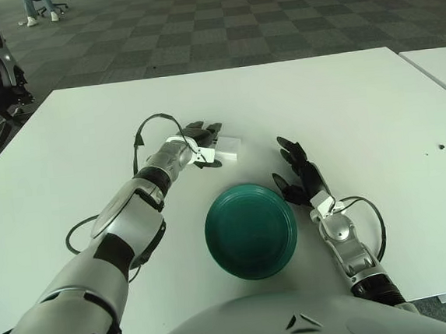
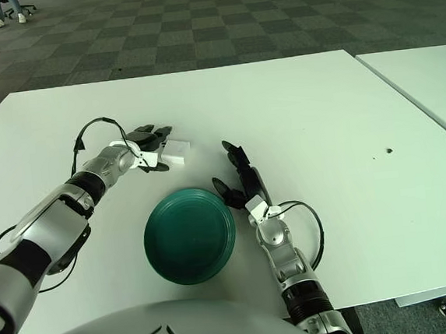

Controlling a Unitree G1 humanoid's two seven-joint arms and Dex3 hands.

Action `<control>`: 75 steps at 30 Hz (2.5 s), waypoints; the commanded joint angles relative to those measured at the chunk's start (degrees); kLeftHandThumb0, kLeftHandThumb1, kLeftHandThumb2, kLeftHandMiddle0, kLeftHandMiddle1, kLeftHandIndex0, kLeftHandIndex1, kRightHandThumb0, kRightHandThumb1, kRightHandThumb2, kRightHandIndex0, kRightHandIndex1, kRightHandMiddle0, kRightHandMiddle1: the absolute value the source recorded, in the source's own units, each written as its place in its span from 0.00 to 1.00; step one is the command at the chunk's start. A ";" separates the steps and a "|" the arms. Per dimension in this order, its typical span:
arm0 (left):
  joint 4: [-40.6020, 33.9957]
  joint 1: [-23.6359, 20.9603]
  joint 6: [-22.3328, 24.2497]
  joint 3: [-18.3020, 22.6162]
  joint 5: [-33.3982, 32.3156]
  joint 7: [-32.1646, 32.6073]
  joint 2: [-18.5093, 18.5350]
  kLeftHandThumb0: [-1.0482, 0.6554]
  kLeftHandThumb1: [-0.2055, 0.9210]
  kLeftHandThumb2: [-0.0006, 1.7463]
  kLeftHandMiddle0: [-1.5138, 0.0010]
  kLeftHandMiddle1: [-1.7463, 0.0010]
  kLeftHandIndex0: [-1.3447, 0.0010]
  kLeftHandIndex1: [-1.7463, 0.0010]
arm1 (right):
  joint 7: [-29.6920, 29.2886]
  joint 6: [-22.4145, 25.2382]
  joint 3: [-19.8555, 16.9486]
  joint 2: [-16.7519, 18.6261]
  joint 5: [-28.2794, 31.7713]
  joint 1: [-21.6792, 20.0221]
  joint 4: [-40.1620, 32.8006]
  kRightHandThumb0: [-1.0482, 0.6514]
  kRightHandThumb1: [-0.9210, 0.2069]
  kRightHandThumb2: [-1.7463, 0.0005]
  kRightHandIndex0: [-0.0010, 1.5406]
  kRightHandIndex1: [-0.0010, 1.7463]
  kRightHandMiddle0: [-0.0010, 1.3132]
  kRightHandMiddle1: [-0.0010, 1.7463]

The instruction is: Put the charger into the plate.

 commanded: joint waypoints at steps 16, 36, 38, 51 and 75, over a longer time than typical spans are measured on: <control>0.39 -2.42 1.64 -0.44 1.36 3.81 0.96 0.00 1.00 0.18 1.00 1.00 0.99 0.99 | 0.71 7.27 1.52 1.28 -0.23 6.39 11.30 0.07 0.00 0.65 0.21 0.02 0.00 0.27; -1.18 -1.43 -0.57 -0.80 0.52 0.72 -1.71 0.00 1.00 0.20 1.00 1.00 0.99 0.87 | 0.00 6.93 1.78 1.82 -0.44 6.70 11.03 0.09 0.00 0.67 0.21 0.02 0.00 0.26; -1.48 -1.36 -1.00 -0.67 0.37 0.34 -1.50 0.00 1.00 0.20 1.00 1.00 1.00 0.84 | -0.18 7.31 1.82 1.94 -0.57 6.68 11.14 0.09 0.00 0.67 0.21 0.02 0.00 0.26; -1.66 -1.32 -3.31 -0.55 0.35 -1.44 -1.71 0.00 1.00 0.20 1.00 1.00 1.00 0.68 | -0.06 7.45 2.28 2.39 -0.36 7.32 10.34 0.09 0.00 0.67 0.20 0.01 0.00 0.23; 4.84 0.08 -0.58 -3.05 2.29 -2.81 -5.28 0.03 1.00 0.18 0.93 0.20 0.96 0.16 | 0.17 6.59 2.91 2.91 -0.47 7.50 9.88 0.07 0.00 0.66 0.20 0.01 0.00 0.27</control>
